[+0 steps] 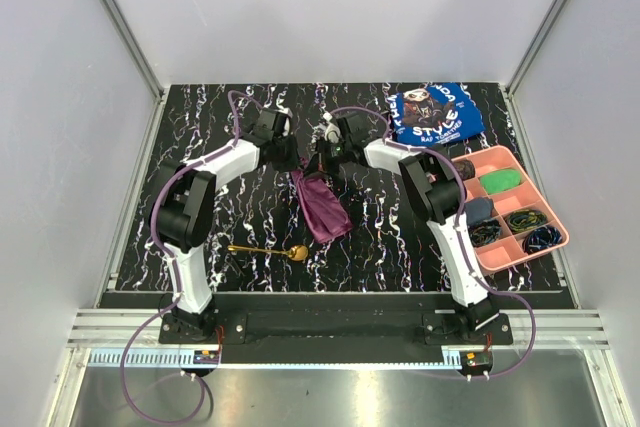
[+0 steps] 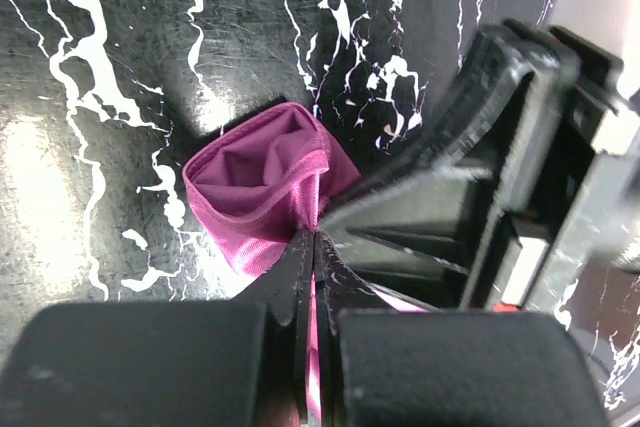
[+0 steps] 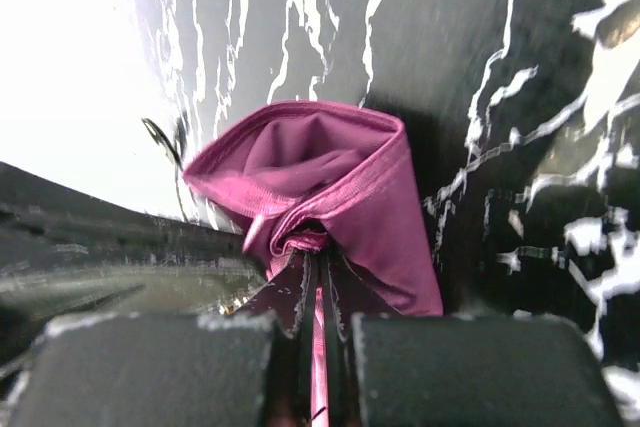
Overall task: Fold the napkin into a case and place the utensils inside
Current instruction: Fold the 2/3-rectangle-folded napkin at the center of the board.
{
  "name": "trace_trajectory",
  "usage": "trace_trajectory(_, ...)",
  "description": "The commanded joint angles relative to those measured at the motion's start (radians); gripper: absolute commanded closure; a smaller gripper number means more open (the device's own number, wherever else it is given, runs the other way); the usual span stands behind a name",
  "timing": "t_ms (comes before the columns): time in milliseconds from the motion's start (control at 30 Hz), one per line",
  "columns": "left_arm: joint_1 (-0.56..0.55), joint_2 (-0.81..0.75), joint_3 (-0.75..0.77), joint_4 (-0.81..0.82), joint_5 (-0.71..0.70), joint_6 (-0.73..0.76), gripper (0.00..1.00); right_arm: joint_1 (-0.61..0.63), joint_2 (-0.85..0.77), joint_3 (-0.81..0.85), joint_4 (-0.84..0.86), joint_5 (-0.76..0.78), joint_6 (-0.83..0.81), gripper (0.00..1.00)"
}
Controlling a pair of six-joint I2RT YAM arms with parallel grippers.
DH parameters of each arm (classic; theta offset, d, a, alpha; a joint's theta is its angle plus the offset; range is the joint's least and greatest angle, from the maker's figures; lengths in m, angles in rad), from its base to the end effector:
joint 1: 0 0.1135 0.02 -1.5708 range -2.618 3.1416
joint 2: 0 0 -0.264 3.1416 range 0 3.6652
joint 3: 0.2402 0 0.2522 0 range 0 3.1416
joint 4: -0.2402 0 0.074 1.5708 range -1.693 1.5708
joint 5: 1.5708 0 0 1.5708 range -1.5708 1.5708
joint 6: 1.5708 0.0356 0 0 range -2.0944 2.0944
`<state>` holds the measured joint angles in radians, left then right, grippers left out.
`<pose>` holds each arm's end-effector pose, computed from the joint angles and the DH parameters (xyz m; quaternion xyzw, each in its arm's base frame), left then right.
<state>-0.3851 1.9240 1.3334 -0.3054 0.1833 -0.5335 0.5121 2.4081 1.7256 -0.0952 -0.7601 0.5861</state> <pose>0.3834 -0.1624 0.1895 -0.0394 0.9393 -0.2236 0.2572 0.4370 0.2738 0.1123 -0.1115 0.8613 0.4791 0.1274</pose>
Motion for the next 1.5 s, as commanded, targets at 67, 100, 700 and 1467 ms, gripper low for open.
trace_trajectory(67,0.014,-0.042,-0.028,0.057,0.056,-0.031,1.00,-0.009,0.029,0.042,0.247,-0.065,0.204,1.00)
trace_trajectory(100,0.018,-0.037,-0.030,0.051,0.073,-0.034,1.00,-0.015,0.042,0.064,0.258,-0.105,0.231,1.00)
trace_trajectory(700,0.041,0.035,0.053,-0.056,0.016,-0.014,0.93,-0.020,0.151,0.046,0.664,-0.220,0.684,0.96)
trace_trajectory(1467,0.150,-0.005,0.000,0.043,0.063,-0.031,0.54,-0.011,0.149,0.181,0.100,-0.073,0.281,0.96)
